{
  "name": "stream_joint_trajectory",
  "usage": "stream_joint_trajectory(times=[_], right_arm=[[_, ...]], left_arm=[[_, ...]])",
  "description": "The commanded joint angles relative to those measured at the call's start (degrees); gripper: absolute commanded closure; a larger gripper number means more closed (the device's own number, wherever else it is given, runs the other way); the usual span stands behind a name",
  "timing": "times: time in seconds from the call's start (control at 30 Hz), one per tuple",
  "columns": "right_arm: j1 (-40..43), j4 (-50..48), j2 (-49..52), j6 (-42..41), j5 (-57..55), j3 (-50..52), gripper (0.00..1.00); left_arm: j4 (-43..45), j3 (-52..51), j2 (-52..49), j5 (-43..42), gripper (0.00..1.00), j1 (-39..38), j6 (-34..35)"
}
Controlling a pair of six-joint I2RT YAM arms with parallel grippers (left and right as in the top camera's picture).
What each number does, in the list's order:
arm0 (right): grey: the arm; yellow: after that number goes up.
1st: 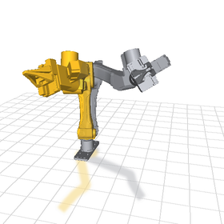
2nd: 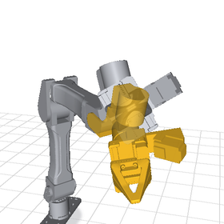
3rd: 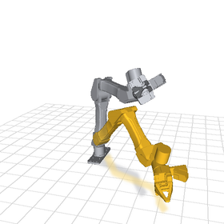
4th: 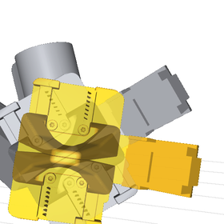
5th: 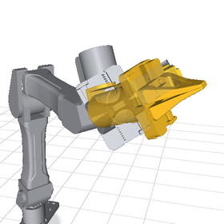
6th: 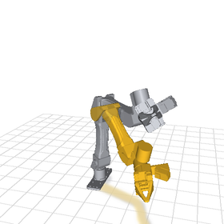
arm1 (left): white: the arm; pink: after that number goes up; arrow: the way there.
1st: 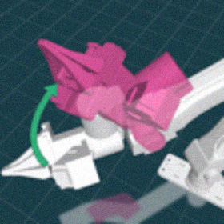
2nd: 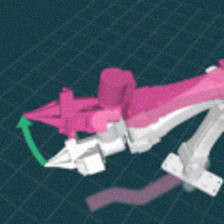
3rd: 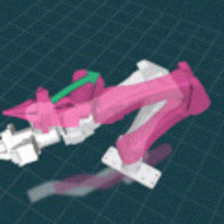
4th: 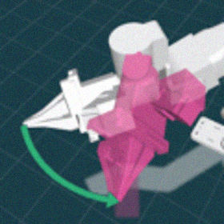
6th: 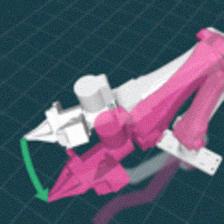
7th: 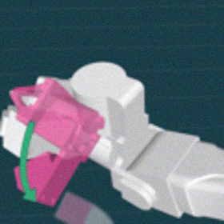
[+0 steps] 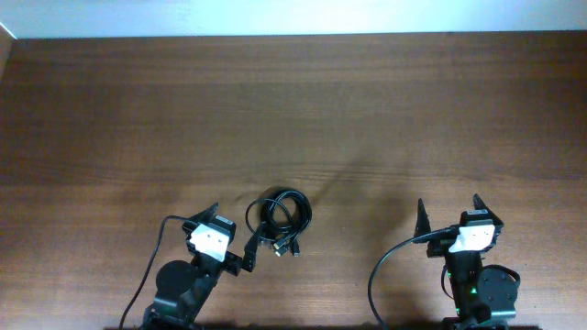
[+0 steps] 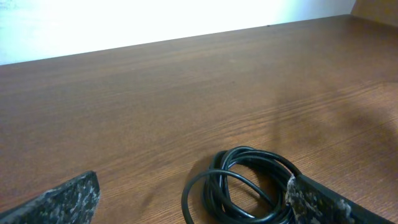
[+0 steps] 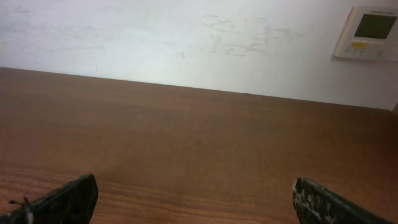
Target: Untangle cables
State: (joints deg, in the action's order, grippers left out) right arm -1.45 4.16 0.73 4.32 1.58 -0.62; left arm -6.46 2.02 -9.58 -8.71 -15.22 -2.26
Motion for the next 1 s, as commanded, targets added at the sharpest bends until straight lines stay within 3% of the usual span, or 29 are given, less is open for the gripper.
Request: stream_joint_trajectory(times=[0.0, 0.97], right_arm=[[0.46, 0.22, -0.52, -0.24, 0.76, 0.31, 0.01], [0.46, 0.22, -0.52, -0.24, 0.79, 0.31, 0.01]], left_arm=[[0.00, -0.28, 0.46, 0.20, 0.01, 0.33, 0.55], [-0.02, 1.11, 0.35, 2.97, 0.01, 0.35, 0.55]])
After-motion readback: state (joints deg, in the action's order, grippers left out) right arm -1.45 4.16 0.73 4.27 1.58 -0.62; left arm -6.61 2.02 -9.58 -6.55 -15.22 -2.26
